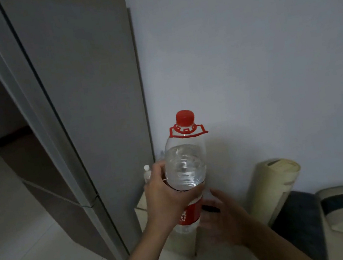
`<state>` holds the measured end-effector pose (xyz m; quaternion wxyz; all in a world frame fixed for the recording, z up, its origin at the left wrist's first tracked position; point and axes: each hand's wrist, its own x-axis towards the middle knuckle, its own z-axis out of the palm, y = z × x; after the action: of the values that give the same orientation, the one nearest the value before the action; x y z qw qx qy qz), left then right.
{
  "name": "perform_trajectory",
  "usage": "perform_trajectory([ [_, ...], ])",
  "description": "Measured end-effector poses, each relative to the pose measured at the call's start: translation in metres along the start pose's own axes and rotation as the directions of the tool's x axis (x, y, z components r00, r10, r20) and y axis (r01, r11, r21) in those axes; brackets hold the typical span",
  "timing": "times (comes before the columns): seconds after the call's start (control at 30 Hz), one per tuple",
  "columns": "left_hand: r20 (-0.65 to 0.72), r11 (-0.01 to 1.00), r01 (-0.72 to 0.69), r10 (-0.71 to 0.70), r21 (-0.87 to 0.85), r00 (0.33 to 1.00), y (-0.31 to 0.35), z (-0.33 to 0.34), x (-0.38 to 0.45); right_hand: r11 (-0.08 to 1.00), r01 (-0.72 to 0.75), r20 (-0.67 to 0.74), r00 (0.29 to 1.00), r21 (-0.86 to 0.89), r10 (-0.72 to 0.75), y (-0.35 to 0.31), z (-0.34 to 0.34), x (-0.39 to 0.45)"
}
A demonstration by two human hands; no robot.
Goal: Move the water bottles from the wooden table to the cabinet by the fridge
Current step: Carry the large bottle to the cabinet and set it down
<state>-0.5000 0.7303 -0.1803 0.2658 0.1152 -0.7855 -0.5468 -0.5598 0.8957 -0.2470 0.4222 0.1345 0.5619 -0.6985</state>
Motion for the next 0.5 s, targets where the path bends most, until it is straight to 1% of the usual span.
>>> perform_trajectory([
  [0.07, 0.031, 1.000, -0.024, 0.024, 0.008, 0.999, -0.010, 0.006, 0.026, 1.000, 0.028, -0.040, 0.999, 0.005, -0.028, -0.013, -0.001, 0.016],
  [0.23, 0.097, 0.999, -0.050, 0.048, 0.016, 0.994, -0.021, 0.033, 0.072, 0.996, 0.034, -0.094, 0.995, 0.079, -0.027, -0.041, -0.015, 0.052],
  [0.37, 0.170, 1.000, -0.019, 0.020, -0.009, 0.985, -0.025, 0.063, 0.101, 0.991, 0.035, -0.116, 0.993, 0.127, -0.020, -0.066, -0.037, 0.084],
  [0.43, 0.175, 1.000, 0.009, -0.008, -0.005, 0.984, -0.027, 0.084, 0.120, 0.990, 0.019, -0.126, 0.992, 0.140, -0.001, -0.080, -0.055, 0.106],
  [0.5, 0.178, 0.999, 0.033, -0.033, 0.006, 0.984, -0.032, 0.108, 0.138, 0.992, -0.008, -0.104, 0.994, 0.129, 0.021, -0.097, -0.074, 0.129],
])
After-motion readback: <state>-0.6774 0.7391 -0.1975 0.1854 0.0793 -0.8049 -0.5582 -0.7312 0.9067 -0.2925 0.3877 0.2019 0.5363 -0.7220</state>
